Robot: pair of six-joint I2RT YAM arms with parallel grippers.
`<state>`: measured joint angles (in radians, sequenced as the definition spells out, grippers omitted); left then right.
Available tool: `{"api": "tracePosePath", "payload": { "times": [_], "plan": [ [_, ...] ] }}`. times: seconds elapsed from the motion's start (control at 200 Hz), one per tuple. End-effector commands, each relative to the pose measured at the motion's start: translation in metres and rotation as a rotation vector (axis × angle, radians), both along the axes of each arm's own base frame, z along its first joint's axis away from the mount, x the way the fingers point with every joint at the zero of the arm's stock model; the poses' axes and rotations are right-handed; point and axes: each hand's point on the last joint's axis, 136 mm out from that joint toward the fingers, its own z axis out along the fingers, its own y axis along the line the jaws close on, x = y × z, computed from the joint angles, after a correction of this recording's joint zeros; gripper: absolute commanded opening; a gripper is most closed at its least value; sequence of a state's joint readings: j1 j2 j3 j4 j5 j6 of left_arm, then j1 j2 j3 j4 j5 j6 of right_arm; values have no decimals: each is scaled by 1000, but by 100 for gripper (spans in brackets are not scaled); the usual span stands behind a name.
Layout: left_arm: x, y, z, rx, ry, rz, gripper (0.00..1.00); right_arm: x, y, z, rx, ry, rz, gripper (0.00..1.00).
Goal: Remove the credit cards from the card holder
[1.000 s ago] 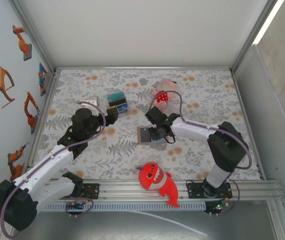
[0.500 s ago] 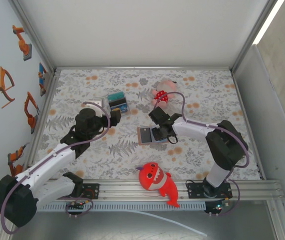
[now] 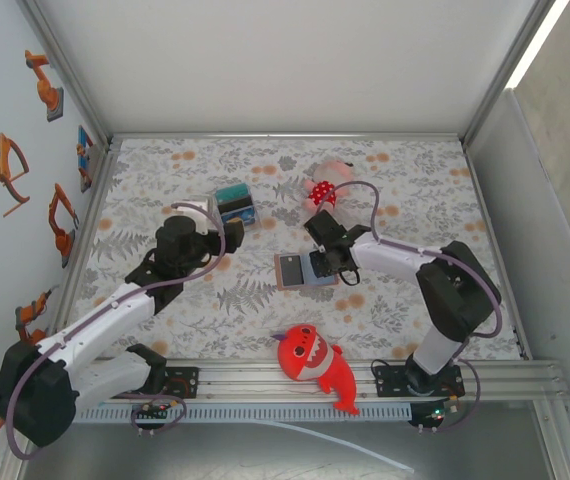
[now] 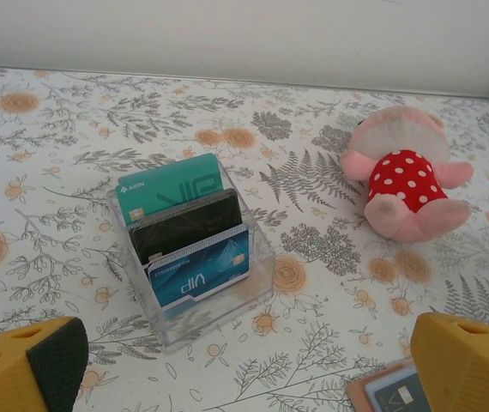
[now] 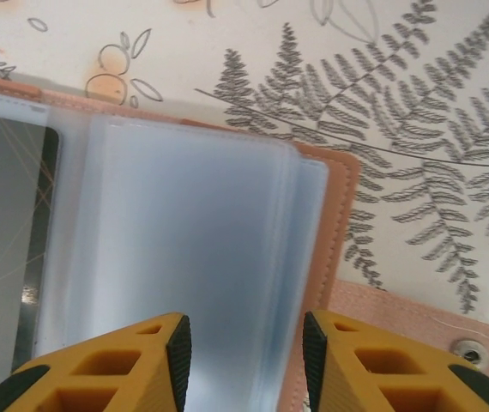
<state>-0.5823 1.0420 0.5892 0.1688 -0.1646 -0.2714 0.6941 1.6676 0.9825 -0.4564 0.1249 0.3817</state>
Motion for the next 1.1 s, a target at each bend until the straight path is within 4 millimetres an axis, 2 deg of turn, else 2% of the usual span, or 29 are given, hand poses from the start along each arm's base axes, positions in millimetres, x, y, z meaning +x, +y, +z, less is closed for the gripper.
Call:
{"api": "tracePosePath", "payload": {
  "times": [0.0, 0.16, 0.295, 0.456, 0.676, 0.826, 1.097],
  "plan": [
    [2, -9, 19, 35, -67, -30, 97, 3, -17, 9, 1, -26, -69, 39],
    [-2, -8, 11, 77, -57, -23, 97, 2, -21, 21, 61, -30, -110, 37],
    [-4, -8, 0, 89, -35, -17, 97, -4, -6, 33, 176, -9, -118, 32],
    [-9, -16, -27, 144, 18, -41, 97, -10, 17, 42, 339, 40, -133, 26],
    [-16, -36, -62, 188, 78, -78, 97, -15, 42, 35, 457, 116, -144, 26],
    [-14, -30, -82, 177, 134, -1, 97, -17, 53, 26, 485, 158, -142, 26],
    [-14, -37, -108, 166, 217, 6, 97, -16, 68, 12, 481, 209, -126, 24]
  ]
}}
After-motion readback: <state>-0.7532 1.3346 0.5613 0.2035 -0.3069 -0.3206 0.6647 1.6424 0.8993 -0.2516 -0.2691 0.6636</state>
